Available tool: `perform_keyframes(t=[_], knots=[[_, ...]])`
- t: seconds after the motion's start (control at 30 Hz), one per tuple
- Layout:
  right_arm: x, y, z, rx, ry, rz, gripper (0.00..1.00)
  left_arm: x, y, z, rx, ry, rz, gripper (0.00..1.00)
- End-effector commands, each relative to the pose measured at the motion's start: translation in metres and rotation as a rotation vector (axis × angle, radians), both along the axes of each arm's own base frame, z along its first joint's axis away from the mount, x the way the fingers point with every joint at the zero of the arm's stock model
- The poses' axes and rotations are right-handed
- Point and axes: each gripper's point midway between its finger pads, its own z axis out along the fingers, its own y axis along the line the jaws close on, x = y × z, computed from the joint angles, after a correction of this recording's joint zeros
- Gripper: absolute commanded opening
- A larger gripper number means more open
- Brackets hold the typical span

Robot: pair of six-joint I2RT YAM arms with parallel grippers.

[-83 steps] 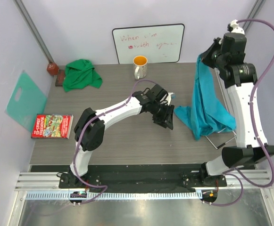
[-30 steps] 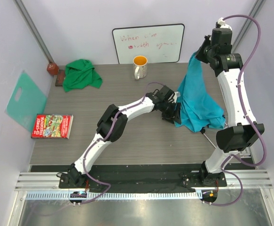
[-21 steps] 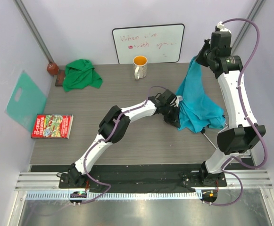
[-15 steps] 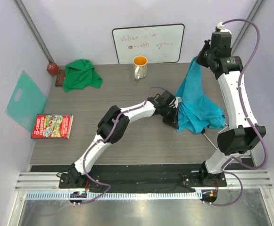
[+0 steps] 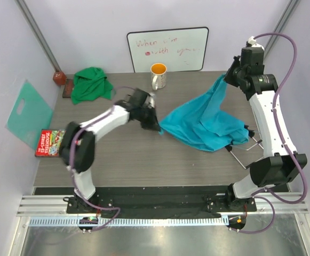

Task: Fold and stack the t-shirts

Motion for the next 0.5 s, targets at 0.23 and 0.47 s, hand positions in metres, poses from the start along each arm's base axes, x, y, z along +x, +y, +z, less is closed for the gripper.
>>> perform_keyframes(t=[0.23, 0.47], knots=[[-0.028, 0.047, 0.050, 0.169, -0.185, 0.239, 0.01, 0.073, 0.211, 0.199, 0.281, -0.648, 0.467, 0.00], [-0.033, 0.079, 0.123, 0.332, -0.370, 0.375, 0.01, 0.082, 0.274, 0.277, 0.375, -0.817, 0.683, 0.00]])
